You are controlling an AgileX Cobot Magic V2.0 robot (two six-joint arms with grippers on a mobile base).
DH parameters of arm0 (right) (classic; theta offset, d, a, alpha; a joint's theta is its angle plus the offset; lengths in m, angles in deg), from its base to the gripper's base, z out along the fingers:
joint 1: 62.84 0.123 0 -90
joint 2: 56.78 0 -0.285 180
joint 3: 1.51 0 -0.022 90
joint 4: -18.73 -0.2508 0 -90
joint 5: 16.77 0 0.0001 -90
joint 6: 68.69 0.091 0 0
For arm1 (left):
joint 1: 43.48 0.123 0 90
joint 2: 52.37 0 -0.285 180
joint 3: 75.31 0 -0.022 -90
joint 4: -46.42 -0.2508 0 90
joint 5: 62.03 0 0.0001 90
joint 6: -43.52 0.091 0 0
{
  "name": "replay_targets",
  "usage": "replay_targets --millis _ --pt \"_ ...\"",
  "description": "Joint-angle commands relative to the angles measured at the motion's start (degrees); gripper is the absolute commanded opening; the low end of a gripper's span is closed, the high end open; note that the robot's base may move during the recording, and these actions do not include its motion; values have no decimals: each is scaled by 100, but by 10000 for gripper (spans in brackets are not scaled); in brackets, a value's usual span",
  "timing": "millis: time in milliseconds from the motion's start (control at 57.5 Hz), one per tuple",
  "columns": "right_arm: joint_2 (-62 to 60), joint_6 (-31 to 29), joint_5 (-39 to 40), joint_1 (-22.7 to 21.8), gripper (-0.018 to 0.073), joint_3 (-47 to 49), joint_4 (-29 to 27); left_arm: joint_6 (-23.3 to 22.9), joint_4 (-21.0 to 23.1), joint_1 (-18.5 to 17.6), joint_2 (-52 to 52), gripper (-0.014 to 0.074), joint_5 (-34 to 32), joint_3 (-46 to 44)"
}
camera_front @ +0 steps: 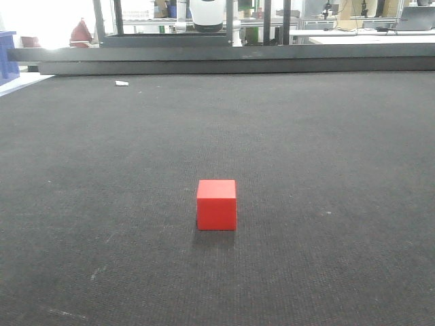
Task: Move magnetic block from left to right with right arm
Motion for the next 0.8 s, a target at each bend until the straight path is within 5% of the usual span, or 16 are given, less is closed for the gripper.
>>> replay_targets --millis 0,783 --pt "-119 -55 521 -1 65 5 30 -43 15 -2 73 -126 -476 46" --pt "-119 -55 512 -1 65 5 30 -43 15 -2 73 -126 -476 46"
